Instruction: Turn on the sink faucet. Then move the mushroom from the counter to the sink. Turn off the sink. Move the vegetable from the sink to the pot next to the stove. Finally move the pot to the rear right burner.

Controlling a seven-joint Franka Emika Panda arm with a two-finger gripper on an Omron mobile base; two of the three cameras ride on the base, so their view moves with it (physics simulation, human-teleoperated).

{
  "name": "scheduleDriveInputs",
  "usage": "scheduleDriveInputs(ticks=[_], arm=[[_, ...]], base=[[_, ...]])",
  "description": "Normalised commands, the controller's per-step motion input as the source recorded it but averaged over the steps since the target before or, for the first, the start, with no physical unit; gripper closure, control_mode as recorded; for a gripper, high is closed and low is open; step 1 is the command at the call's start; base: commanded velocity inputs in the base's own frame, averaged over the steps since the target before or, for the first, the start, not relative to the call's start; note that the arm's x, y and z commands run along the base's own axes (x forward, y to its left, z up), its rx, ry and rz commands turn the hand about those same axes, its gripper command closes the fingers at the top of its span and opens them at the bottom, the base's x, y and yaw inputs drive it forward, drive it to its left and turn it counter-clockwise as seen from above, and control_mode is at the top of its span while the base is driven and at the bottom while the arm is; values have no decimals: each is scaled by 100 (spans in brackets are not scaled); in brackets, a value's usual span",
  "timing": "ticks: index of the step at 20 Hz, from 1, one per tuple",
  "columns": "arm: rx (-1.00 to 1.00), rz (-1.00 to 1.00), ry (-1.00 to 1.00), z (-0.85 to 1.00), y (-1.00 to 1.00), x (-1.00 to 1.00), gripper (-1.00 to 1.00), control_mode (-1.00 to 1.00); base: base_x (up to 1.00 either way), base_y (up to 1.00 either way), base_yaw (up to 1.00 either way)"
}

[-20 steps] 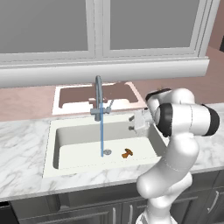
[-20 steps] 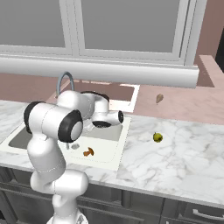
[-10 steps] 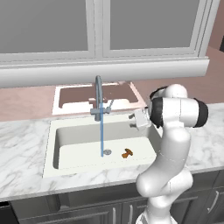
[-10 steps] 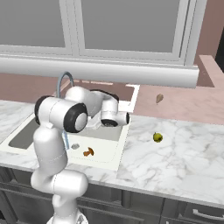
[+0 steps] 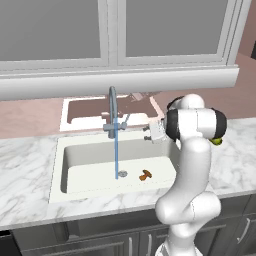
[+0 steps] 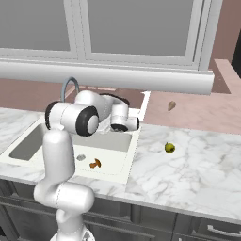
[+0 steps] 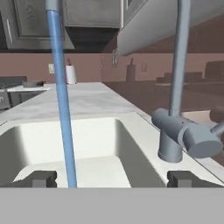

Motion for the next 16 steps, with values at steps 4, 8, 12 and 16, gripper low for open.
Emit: scheduleDriveInputs(ticks=[4,8,12,16], arm=[[3,0,0,0,4,43,-100,-100],[3,0,0,0,3,43,-100,-100],[2,0,0,0,11,45,-100,-100],[2,0,0,0,15,41,-100,-100]], base=[[0,0,0],[0,0,0],[0,0,0],[0,0,0]])
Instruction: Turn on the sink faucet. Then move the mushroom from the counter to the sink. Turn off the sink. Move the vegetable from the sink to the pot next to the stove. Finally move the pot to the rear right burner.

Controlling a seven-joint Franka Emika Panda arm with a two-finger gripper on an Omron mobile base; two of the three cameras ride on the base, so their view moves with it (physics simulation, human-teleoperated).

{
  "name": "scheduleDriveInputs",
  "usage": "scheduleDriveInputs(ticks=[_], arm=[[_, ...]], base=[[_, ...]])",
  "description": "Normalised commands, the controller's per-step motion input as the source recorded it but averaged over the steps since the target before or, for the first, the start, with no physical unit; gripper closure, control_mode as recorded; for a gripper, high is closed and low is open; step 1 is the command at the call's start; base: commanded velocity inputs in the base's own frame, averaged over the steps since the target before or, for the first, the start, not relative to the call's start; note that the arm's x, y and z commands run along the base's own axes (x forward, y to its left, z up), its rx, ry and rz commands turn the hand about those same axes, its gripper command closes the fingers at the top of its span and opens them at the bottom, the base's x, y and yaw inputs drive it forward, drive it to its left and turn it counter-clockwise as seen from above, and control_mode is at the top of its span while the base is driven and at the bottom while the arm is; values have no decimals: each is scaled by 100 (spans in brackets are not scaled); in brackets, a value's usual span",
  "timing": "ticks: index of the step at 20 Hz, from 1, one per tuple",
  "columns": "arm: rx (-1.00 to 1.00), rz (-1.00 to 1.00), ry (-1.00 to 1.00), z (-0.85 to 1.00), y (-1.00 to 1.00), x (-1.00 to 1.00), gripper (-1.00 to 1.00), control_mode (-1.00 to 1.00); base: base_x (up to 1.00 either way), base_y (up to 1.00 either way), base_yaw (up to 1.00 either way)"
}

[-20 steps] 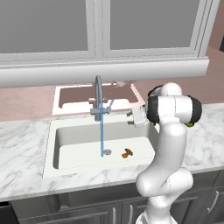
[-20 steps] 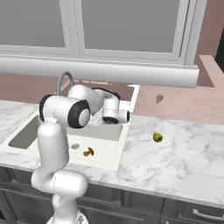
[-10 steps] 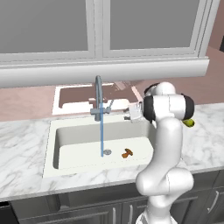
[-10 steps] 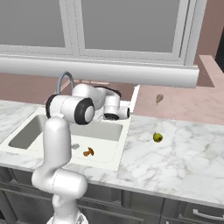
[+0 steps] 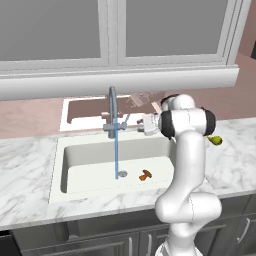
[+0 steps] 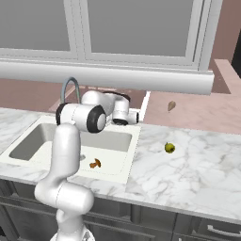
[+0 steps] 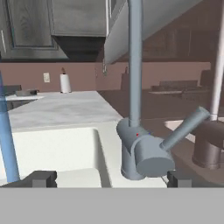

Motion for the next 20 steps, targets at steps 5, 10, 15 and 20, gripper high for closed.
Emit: scheduleDriveInputs(ticks=[5,10,15,20], arm=[[2,0,0,0,16,37,-100,-100],[2,0,0,0,14,35,-100,-100],[2,0,0,0,10,31,-100,-100],[2,0,0,0,8,23,-100,-100]], base=[[0,0,0],[0,0,0],[0,0,0],[0,0,0]])
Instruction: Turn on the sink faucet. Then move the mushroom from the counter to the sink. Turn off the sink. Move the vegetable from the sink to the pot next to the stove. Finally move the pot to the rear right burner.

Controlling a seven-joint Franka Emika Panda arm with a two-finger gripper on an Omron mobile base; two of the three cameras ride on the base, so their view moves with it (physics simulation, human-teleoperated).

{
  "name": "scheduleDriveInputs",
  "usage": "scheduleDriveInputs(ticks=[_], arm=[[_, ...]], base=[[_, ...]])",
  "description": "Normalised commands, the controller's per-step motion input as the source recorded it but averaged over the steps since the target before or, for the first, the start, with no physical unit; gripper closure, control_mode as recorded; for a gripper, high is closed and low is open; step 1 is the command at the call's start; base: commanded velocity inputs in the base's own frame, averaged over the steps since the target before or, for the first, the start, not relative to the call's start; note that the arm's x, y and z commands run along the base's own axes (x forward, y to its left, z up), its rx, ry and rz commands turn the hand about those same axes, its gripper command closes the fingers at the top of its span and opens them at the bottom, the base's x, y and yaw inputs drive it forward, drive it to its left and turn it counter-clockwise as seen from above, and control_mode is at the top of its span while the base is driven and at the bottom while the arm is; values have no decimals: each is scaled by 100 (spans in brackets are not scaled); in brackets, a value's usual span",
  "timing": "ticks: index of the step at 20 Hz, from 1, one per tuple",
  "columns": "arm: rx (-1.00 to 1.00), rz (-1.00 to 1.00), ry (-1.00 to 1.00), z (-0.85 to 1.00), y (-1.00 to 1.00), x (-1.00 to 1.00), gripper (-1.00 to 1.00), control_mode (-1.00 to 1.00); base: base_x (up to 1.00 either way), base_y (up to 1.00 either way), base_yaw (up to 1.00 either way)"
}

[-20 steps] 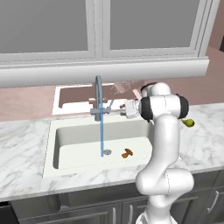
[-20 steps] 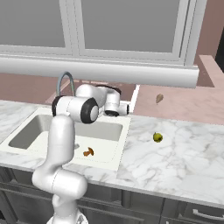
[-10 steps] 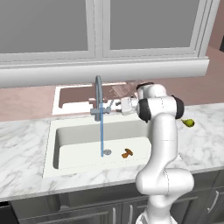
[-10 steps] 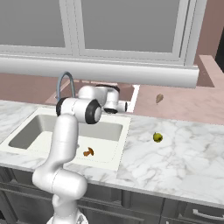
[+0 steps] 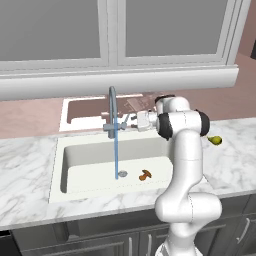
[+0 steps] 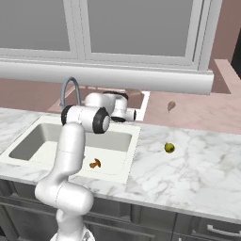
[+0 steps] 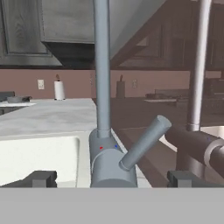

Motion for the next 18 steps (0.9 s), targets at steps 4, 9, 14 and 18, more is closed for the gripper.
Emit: scheduleDriveInputs(ticks=[4,9,14,18], arm=[[2,0,0,0,9,11,-100,-100],[1,0,0,0,14,8,-100,-100],[1,0,0,2,18,4,-100,-100],[1,3,0,4,25,0,-100,-100]], base=[[0,0,0],[0,0,0],[0,0,0],[0,0,0]])
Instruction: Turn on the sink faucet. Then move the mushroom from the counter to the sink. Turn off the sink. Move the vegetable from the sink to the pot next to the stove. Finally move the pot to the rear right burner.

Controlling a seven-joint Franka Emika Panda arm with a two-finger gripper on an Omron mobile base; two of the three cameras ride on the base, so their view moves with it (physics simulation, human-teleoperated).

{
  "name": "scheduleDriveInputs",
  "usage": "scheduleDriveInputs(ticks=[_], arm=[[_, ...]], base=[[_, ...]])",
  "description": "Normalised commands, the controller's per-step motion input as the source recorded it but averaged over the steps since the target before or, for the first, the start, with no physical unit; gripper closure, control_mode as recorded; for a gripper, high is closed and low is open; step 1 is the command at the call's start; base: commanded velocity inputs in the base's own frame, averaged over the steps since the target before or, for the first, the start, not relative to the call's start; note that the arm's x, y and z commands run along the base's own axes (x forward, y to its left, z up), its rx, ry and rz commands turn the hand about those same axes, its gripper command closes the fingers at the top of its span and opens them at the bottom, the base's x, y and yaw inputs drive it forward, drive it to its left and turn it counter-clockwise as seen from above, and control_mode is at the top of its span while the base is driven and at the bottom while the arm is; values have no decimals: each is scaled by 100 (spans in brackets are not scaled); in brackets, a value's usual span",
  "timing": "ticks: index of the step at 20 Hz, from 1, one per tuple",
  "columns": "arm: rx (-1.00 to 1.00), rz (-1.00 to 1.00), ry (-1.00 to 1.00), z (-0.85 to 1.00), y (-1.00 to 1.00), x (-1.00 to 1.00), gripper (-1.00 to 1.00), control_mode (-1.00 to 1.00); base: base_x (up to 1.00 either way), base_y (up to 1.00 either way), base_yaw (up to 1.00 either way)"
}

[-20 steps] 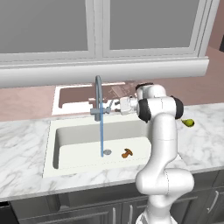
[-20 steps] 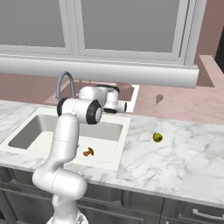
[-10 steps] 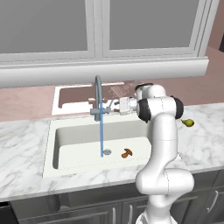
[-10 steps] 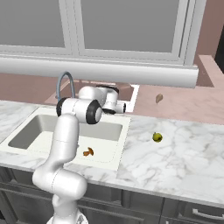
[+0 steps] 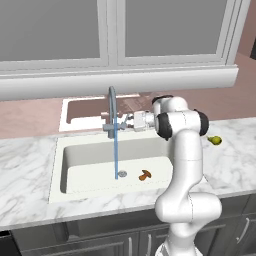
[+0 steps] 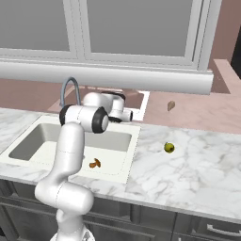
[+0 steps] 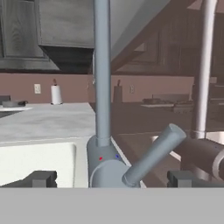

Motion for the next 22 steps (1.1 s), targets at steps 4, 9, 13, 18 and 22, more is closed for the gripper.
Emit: scheduleDriveInputs(ticks=[4,9,13,18,22], arm=[[1,5,0,5,33,0,-100,-100],[0,6,0,11,35,0,-100,-100],[0,6,0,17,40,0,-100,-100],[0,4,0,27,52,0,-100,-100],[0,2,0,34,64,0,-100,-100]], base=[[0,0,0],[0,0,0],[0,0,0],[0,0,0],[0,0,0]])
